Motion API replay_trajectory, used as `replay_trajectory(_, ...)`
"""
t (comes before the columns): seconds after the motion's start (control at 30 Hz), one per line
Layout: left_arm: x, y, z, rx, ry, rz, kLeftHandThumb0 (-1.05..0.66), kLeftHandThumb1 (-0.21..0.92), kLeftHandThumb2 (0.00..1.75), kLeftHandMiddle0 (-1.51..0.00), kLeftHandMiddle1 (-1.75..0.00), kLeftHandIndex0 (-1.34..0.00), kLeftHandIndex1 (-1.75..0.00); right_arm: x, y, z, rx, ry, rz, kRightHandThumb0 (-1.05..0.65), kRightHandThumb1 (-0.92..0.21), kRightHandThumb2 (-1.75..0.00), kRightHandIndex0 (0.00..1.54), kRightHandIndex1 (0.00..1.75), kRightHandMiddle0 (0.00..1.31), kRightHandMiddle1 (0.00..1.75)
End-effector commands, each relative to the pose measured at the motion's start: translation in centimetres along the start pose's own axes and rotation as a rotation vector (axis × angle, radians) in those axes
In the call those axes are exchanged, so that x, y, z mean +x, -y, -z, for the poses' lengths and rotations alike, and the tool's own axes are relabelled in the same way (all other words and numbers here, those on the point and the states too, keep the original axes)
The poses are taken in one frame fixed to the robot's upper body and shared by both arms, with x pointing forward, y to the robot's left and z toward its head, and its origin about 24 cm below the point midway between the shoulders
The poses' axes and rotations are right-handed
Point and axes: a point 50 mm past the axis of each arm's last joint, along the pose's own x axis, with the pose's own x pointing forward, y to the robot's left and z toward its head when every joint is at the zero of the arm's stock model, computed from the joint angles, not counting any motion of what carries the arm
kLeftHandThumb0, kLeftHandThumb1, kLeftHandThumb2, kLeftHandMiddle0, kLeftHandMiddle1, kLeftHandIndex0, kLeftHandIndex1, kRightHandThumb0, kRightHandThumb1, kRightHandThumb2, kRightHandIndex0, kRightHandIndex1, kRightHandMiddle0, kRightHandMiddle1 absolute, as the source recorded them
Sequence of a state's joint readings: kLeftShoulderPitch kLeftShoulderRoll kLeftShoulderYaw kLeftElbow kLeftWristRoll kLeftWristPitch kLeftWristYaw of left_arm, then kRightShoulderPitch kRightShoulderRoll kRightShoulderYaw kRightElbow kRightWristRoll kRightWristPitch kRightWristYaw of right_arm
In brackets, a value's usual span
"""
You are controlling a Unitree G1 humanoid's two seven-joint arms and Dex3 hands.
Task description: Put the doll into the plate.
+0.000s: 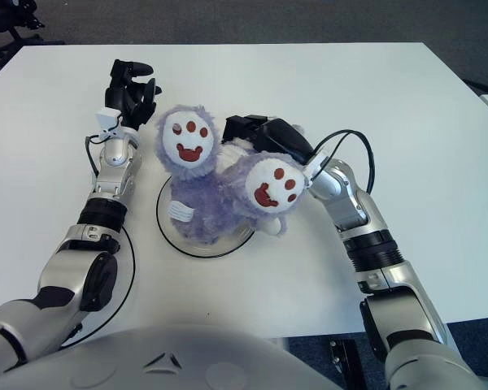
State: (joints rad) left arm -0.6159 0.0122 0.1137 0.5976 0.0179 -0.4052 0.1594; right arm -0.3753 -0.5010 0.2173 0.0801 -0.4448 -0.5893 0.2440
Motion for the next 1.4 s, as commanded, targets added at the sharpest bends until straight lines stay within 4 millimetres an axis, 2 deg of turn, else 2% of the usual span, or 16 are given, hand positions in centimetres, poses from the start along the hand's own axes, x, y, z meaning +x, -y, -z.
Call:
replay_trajectory(0.0, 0.3, 0.0, -0.3, 0.013, 0.008, 0.003, 0.0, 0.92, 0.35, -0.34, -1.52, -0.33, -1.5, -0.2, 0.2, 0.0, -0.047, -0.005, -0.033, 0.0, -0.59, -0.87, 0.49, 1.66, 0.38, 1.53)
replay_trajectory(0.03, 0.3, 0.0, -0.3, 0.013, 0.008, 0.003, 0.0, 0.92, 0.35, -0.34, -1.52, -0.33, -1.5, -0.2, 0.2, -0.1, -0.051, -0.007, -0.037, 0.0, -0.68, -0.7, 0.49, 1.61, 0.4, 1.43)
replay_trajectory(0.13, 0.3, 0.0, -0.3, 0.013, 0.009, 0.003, 0.0, 0.92, 0.35, -0.34, -1.52, -0.33, -1.5, -0.2, 0.2, -0.1, -0.054, -0.008, -0.039, 0.0, -0.83, -0.42, 0.5, 1.54, 0.43, 1.31)
replay_trajectory(0.2, 0.3, 0.0, -0.3, 0.014, 0.009, 0.004, 0.0, 0.92, 0.35, -0.34, -1.52, -0.33, -1.5, -0.3, 0.4, -0.4, -0.072, -0.018, -0.065, 0.0, -0.87, -0.33, 0.5, 1.52, 0.43, 1.27)
replay_trajectory(0.27, 0.3, 0.1, -0.3, 0.015, 0.009, 0.005, 0.0, 0.92, 0.35, -0.34, -1.52, -0.33, -1.5, -0.5, 0.7, -0.7, -0.094, -0.031, -0.097, 0.2, -0.9, -0.28, 0.49, 1.47, 0.39, 0.91)
replay_trajectory(0.3, 0.3, 0.1, -0.3, 0.015, 0.009, 0.005, 0.0, 0.92, 0.35, -0.34, -1.52, -0.33, -1.5, -0.6, 0.8, -0.8, -0.098, -0.036, -0.106, 0.23, -0.91, -0.28, 0.48, 1.47, 0.39, 0.85)
replay_trajectory(0.33, 0.4, 0.1, -0.3, 0.015, 0.009, 0.005, 0.0, 0.92, 0.35, -0.34, -1.52, -0.33, -1.5, -0.6, 0.9, -0.9, -0.1, -0.038, -0.112, 0.03, -0.89, -0.21, 0.47, 1.22, 0.4, 0.75)
replay_trajectory(0.37, 0.4, 0.1, -0.3, 0.015, 0.009, 0.005, 0.0, 0.92, 0.35, -0.34, -1.52, -0.33, -1.5, -0.6, 0.9, -0.9, -0.1, -0.041, -0.117, -0.04, -0.89, -0.17, 0.46, 1.06, 0.41, 0.69)
replay_trajectory(0.43, 0.4, 0.1, -0.3, 0.015, 0.009, 0.005, 0.0, 0.92, 0.36, -0.34, -1.52, -0.33, -1.5, -0.6, 0.9, -1.0, -0.101, -0.046, -0.125, -0.22, -0.89, -0.07, 0.53, 0.54, 0.46, 0.49)
replay_trajectory(0.53, 0.4, 0.1, -0.3, 0.015, 0.009, 0.005, 0.0, 0.92, 0.36, -0.34, -1.52, -0.33, -1.5, -0.6, 1.0, -1.0, -0.102, -0.05, -0.132, -0.3, -0.89, -0.02, 0.55, 0.2, 0.49, 0.34)
replay_trajectory(0.6, 0.4, 0.1, -0.3, 0.015, 0.009, 0.005, 0.0, 0.92, 0.36, -0.34, -1.52, -0.33, -1.5, -0.6, 1.0, -1.1, -0.101, -0.052, -0.133, -0.32, -0.89, -0.01, 0.56, 0.1, 0.51, 0.28)
replay_trajectory(0.7, 0.4, 0.1, -0.3, 0.014, 0.01, 0.006, 0.0, 0.92, 0.36, -0.34, -1.52, -0.33, -1.5, -0.8, 1.2, -1.1, -0.106, -0.055, -0.139, -0.33, -0.89, 0.0, 0.56, 0.05, 0.52, 0.26)
replay_trajectory(0.77, 0.4, 0.2, -0.3, 0.014, 0.01, 0.007, 0.0, 0.92, 0.36, -0.34, -1.52, -0.33, -1.5, -0.9, 1.3, -1.1, -0.112, -0.058, -0.147, -0.33, -0.88, 0.0, 0.43, 0.02, 0.46, 0.17)
replay_trajectory(0.87, 0.4, 0.2, -0.2, 0.014, 0.01, 0.008, 0.0, 0.92, 0.35, -0.34, -1.52, -0.33, -1.5, -1.0, 1.4, -1.1, -0.112, -0.061, -0.151, -0.32, -0.88, 0.0, 0.38, 0.01, 0.45, 0.1)
replay_trajectory(1.37, 0.4, 0.2, -0.2, 0.019, 0.012, 0.008, 0.0, 0.92, 0.35, -0.34, -1.52, -0.33, -1.5, -1.1, 1.6, -1.0, -0.116, -0.077, -0.161, -0.31, -0.88, 0.0, 0.33, 0.0, 0.44, 0.04)
